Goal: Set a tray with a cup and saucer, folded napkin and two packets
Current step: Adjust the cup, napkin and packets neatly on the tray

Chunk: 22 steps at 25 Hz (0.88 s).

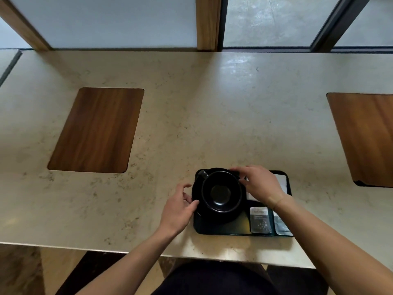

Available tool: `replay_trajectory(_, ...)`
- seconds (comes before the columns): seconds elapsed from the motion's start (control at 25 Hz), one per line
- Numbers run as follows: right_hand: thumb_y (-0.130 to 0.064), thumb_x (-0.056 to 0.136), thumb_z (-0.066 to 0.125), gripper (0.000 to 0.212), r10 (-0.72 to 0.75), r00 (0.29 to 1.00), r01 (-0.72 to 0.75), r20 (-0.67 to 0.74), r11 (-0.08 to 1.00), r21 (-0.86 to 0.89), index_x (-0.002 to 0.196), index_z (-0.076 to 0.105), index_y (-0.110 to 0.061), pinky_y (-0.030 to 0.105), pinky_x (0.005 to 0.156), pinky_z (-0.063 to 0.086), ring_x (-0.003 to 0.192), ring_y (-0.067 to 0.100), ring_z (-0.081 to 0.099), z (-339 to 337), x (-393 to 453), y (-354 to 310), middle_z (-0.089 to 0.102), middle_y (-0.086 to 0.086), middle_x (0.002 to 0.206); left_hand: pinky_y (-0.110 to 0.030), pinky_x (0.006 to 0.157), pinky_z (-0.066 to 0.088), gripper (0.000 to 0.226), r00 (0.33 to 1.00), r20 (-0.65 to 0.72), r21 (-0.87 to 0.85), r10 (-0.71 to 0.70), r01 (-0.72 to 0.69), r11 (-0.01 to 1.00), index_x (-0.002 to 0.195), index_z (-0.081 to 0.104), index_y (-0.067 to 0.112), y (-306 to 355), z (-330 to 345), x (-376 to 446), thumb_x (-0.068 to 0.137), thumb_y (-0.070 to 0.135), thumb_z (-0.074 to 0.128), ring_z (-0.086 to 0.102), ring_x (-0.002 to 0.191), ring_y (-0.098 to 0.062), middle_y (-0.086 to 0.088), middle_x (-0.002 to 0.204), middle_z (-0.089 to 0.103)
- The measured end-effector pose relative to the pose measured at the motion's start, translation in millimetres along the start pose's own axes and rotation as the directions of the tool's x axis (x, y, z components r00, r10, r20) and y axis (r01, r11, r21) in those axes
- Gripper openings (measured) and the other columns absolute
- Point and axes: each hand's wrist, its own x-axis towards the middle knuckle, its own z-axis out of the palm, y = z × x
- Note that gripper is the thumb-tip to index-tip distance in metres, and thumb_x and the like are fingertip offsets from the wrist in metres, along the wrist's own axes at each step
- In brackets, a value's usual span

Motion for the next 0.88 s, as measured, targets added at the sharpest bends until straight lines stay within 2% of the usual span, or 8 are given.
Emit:
replay_trajectory(0.16, -0.022, 0.091, 0.058, 0.043, 0.008, 1.0, -0.008, 0.01, 1.0, -0.006, 0.129, 0.053, -0.044, 0.03, 0.067, 0.044, 0.093, 0.016, 0.058, 2, 2, 0, 0.066, -0.006, 0.107, -0.027, 0.067, 0.054, 0.037, 1.0, -0.015, -0.001, 0.017, -0.017, 1.0, 0.112, 0.053, 0.037, 0, -2, 5, 0.084, 0.025, 0.072, 0.061, 0.069, 0.003, 0.011, 0.076, 0.064)
replay_trajectory(0.32, -0.021, 0.09, 0.06, 0.056, 0.04, 0.998, -0.039, 0.044, 0.999, -0.028, 0.137, 0.04, -0.046, 0.027, 0.065, 0.041, 0.096, 0.017, 0.059, 4, -8, 2, 0.064, -0.005, 0.11, -0.031, 0.073, 0.055, 0.036, 0.998, 0.007, 0.088, 0.063, -0.063, 0.994, 0.12, 0.058, 0.036, 8, -7, 21, 0.087, 0.026, 0.069, 0.062, 0.074, -0.001, 0.014, 0.083, 0.065)
replay_trajectory(0.48, -0.02, 0.086, 0.063, 0.067, 0.082, 0.992, -0.081, 0.093, 0.997, -0.008, 0.141, 0.032, -0.04, 0.025, 0.059, 0.039, 0.093, 0.019, 0.062, 9, -26, 0, 0.067, -0.005, 0.107, -0.033, 0.074, 0.056, 0.036, 0.99, 0.069, 0.2, 0.12, -0.131, 0.971, 0.122, 0.06, 0.039, 16, -14, 40, 0.089, 0.026, 0.066, 0.063, 0.075, -0.005, 0.014, 0.086, 0.065)
replay_trajectory(0.64, -0.029, 0.083, 0.065, 0.051, 0.156, 0.984, -0.154, 0.081, 0.988, -0.031, 0.127, 0.039, -0.03, 0.028, 0.056, 0.04, 0.079, 0.017, 0.062, 23, -48, -6, 0.068, -0.003, 0.096, -0.027, 0.069, 0.049, 0.034, 0.975, 0.115, 0.27, 0.192, -0.217, 0.938, 0.119, 0.062, 0.043, 22, -16, 52, 0.091, 0.023, 0.061, 0.054, 0.076, -0.002, 0.016, 0.091, 0.06)
replay_trajectory(0.76, -0.036, 0.083, 0.067, 0.044, 0.193, 0.976, -0.187, 0.104, 0.981, -0.06, 0.117, 0.041, -0.028, 0.026, 0.049, 0.032, 0.07, 0.015, 0.053, 24, -52, -7, 0.068, -0.002, 0.093, -0.026, 0.07, 0.047, 0.033, 0.962, 0.148, 0.316, 0.23, -0.266, 0.911, 0.121, 0.061, 0.042, 27, -15, 57, 0.094, 0.023, 0.057, 0.05, 0.083, -0.004, 0.015, 0.096, 0.056)
replay_trajectory(0.88, -0.039, 0.084, 0.065, 0.04, 0.165, 0.985, -0.161, 0.053, 0.984, -0.08, 0.12, 0.05, -0.026, 0.029, 0.058, 0.041, 0.086, 0.018, 0.061, 13, -45, -3, 0.068, -0.005, 0.099, -0.029, 0.072, 0.051, 0.033, 0.96, 0.127, 0.324, 0.249, -0.278, 0.904, 0.125, 0.058, 0.039, 27, -16, 51, 0.094, 0.029, 0.058, 0.053, 0.083, -0.007, 0.013, 0.099, 0.056)
